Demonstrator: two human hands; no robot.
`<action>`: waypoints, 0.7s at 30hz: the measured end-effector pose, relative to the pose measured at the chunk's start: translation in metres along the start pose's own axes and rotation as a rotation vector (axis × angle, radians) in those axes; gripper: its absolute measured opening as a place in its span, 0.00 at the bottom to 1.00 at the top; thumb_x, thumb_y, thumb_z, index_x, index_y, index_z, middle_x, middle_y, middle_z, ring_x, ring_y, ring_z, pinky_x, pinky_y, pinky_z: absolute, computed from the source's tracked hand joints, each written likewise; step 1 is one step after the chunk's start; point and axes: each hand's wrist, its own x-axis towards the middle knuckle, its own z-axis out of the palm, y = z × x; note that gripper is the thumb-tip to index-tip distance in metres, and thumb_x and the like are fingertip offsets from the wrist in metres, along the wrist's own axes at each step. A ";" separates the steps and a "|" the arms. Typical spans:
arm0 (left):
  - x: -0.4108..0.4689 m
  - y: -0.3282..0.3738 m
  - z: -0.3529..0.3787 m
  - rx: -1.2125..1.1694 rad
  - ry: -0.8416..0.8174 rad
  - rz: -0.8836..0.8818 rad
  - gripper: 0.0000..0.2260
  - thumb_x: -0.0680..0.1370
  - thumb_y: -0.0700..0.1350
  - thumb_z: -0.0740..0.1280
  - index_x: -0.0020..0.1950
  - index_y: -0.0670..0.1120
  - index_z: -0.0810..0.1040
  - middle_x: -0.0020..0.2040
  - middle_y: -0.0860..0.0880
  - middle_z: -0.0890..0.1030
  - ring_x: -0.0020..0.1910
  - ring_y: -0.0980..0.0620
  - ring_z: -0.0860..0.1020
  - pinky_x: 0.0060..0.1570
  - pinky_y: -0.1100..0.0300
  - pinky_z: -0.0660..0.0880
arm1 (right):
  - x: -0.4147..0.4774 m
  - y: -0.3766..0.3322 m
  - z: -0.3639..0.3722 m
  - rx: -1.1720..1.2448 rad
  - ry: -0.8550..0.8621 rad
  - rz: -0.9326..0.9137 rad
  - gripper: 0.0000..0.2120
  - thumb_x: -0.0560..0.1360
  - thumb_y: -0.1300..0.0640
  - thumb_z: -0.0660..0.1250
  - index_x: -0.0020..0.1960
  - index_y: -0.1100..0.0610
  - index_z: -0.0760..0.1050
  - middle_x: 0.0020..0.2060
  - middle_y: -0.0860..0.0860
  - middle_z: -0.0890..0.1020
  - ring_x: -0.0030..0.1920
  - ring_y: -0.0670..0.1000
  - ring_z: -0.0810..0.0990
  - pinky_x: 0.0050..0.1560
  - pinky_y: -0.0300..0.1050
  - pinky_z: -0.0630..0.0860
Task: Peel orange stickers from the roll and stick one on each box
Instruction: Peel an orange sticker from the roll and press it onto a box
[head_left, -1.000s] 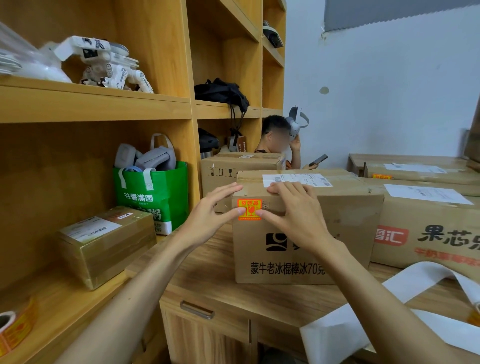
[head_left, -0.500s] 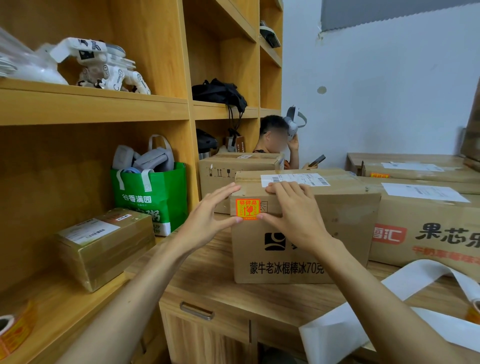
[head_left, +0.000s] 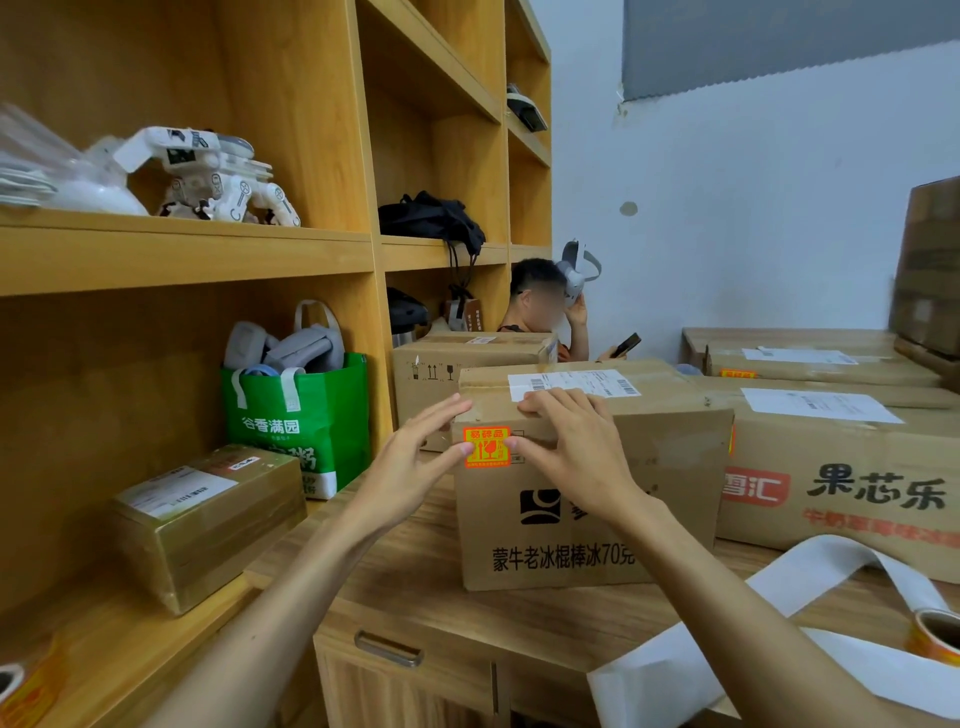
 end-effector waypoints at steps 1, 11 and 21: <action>-0.003 0.001 0.001 0.018 0.016 0.009 0.24 0.79 0.54 0.69 0.75 0.60 0.71 0.76 0.61 0.68 0.75 0.64 0.63 0.76 0.45 0.63 | -0.001 0.000 -0.002 0.027 -0.006 0.000 0.17 0.74 0.40 0.69 0.56 0.49 0.76 0.55 0.43 0.79 0.58 0.46 0.73 0.58 0.40 0.61; -0.019 0.023 0.011 0.349 0.199 0.146 0.24 0.77 0.55 0.72 0.72 0.52 0.76 0.69 0.51 0.77 0.67 0.55 0.70 0.66 0.49 0.72 | 0.000 0.010 -0.022 0.220 -0.168 0.024 0.18 0.75 0.43 0.70 0.63 0.45 0.76 0.64 0.40 0.77 0.66 0.42 0.70 0.73 0.47 0.58; -0.020 0.052 0.008 0.215 0.230 0.212 0.17 0.81 0.57 0.61 0.63 0.50 0.82 0.58 0.55 0.76 0.60 0.58 0.73 0.60 0.57 0.71 | -0.031 -0.007 -0.046 0.155 -0.136 0.010 0.33 0.72 0.28 0.57 0.68 0.47 0.73 0.66 0.40 0.74 0.68 0.39 0.65 0.75 0.47 0.55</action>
